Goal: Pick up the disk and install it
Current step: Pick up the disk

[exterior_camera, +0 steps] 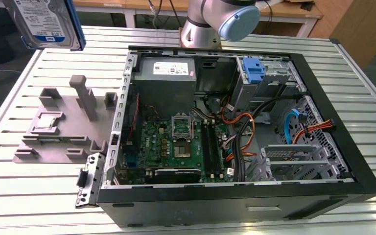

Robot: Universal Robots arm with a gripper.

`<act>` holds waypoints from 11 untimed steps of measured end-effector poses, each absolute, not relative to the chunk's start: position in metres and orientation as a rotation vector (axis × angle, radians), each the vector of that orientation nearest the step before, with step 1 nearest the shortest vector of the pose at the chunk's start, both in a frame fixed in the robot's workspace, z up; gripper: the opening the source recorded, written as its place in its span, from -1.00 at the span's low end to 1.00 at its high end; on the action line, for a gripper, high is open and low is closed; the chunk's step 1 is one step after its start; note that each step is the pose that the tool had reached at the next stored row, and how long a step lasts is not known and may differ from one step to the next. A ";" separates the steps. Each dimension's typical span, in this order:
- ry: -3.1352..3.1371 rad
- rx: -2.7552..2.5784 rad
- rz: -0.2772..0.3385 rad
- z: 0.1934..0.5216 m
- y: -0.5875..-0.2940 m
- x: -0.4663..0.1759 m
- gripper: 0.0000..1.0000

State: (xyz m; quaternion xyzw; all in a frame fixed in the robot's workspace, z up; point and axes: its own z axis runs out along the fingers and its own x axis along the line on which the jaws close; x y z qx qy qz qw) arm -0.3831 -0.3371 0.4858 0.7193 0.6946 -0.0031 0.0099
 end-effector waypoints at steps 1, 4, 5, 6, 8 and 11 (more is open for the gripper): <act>2.169 2.246 -0.010 0.486 -0.337 -0.383 -0.27; 2.169 2.246 -0.010 0.486 -0.337 -0.381 -0.27; 2.169 2.246 -0.010 0.486 -0.337 -0.380 -0.27; 2.169 2.246 -0.010 0.486 -0.337 -0.380 -0.27; 2.169 2.246 -0.010 0.486 -0.337 -0.379 -0.27; 2.169 2.246 -0.010 0.486 -0.337 -0.377 -0.27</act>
